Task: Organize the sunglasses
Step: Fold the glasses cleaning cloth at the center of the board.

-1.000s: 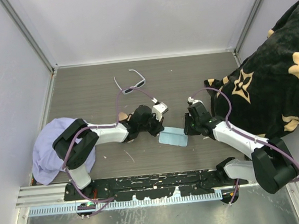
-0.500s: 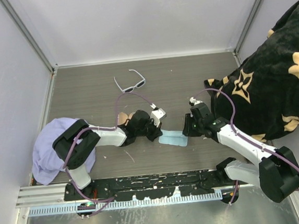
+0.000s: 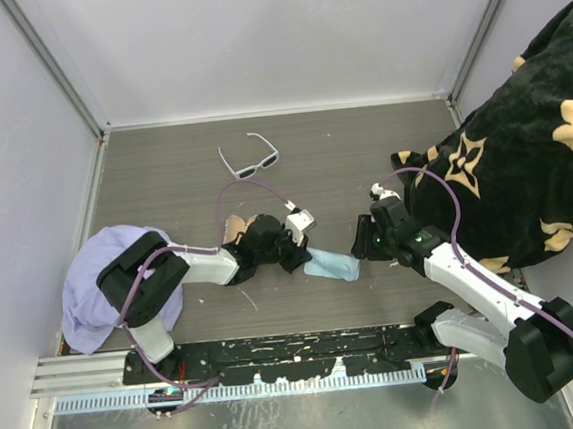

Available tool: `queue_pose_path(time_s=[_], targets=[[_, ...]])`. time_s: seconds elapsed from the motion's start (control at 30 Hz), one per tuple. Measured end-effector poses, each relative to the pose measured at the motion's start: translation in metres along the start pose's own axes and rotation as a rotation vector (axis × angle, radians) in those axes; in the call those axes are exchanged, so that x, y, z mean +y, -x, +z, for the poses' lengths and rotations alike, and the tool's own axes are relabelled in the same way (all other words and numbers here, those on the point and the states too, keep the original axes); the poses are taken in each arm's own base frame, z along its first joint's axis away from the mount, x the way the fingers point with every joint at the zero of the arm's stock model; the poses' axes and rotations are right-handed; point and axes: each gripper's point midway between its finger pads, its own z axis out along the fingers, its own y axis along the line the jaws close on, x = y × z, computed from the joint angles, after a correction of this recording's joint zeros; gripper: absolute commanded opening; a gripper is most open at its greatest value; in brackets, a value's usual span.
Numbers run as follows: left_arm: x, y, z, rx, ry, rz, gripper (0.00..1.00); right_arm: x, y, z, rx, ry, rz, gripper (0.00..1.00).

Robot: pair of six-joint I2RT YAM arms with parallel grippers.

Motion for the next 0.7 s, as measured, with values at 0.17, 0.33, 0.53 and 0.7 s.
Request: queue_pose_path(time_s=[0.17, 0.33, 0.53, 0.7], targets=[[-0.002, -0.002, -0.006, -0.007, 0.0, -0.016, 0.22, 0.0, 0.005, -0.002, -0.022, -0.007, 0.004, 0.46], [-0.007, 0.007, -0.018, -0.039, 0.002, -0.032, 0.33, -0.004, 0.003, 0.001, -0.01, -0.027, 0.013, 0.47], [-0.011, 0.024, -0.032, -0.089, 0.015, -0.063, 0.41, -0.007, 0.0, 0.004, 0.002, -0.053, 0.038, 0.49], [-0.004, 0.031, -0.037, -0.09, 0.069, -0.116, 0.48, -0.01, -0.005, 0.007, 0.027, -0.072, 0.057, 0.49]])
